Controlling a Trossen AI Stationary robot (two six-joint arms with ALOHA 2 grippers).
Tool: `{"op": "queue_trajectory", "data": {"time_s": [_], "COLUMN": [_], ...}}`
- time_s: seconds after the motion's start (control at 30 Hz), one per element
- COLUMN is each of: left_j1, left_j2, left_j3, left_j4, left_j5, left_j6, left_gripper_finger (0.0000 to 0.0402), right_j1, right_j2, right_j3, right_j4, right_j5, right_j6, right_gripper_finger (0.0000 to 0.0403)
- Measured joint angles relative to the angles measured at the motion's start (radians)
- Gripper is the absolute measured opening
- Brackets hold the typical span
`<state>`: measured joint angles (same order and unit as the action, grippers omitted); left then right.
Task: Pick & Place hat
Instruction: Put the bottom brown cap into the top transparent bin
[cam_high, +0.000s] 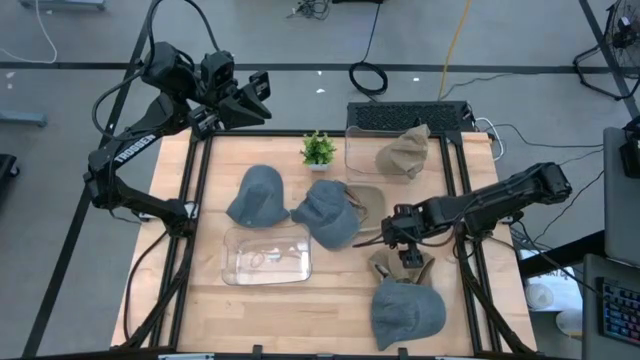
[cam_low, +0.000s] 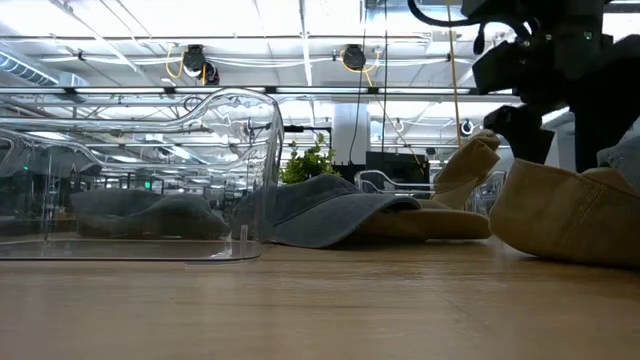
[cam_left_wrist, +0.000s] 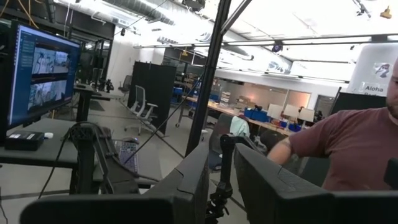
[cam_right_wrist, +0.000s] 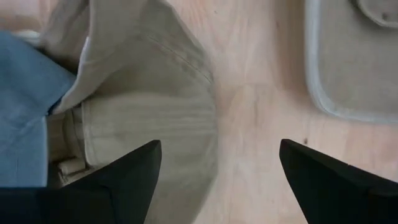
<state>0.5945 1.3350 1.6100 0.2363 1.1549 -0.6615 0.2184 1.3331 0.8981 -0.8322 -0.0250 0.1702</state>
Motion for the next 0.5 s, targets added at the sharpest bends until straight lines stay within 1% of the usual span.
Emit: {"op": "queue_trajectory", "data": {"time_s": [0.27, 0.37, 0.5], "left_j1": [0.0, 0.0, 0.0], "left_j2": [0.0, 0.0, 0.0], "left_j3": [0.0, 0.0, 0.0], "left_j4": [0.0, 0.0, 0.0], "left_j5": [0.0, 0.0, 0.0], "left_j6": [-0.003, -0.003, -0.004], "left_gripper_finger": [0.0085, 0.0085, 0.0085], "right_j1": [0.032, 0.043, 0.045], "right_j2": [0.021, 0.043, 0.075], "right_j3": [-0.095, -0.114, -0.127], "right_j4": [0.109, 0.154, 0.214], "right_j5": [0.005, 0.027, 0.024], "right_j6": [0.023, 0.018, -0.002], "right_gripper_finger": [0.0314, 0.0314, 0.0314]}}
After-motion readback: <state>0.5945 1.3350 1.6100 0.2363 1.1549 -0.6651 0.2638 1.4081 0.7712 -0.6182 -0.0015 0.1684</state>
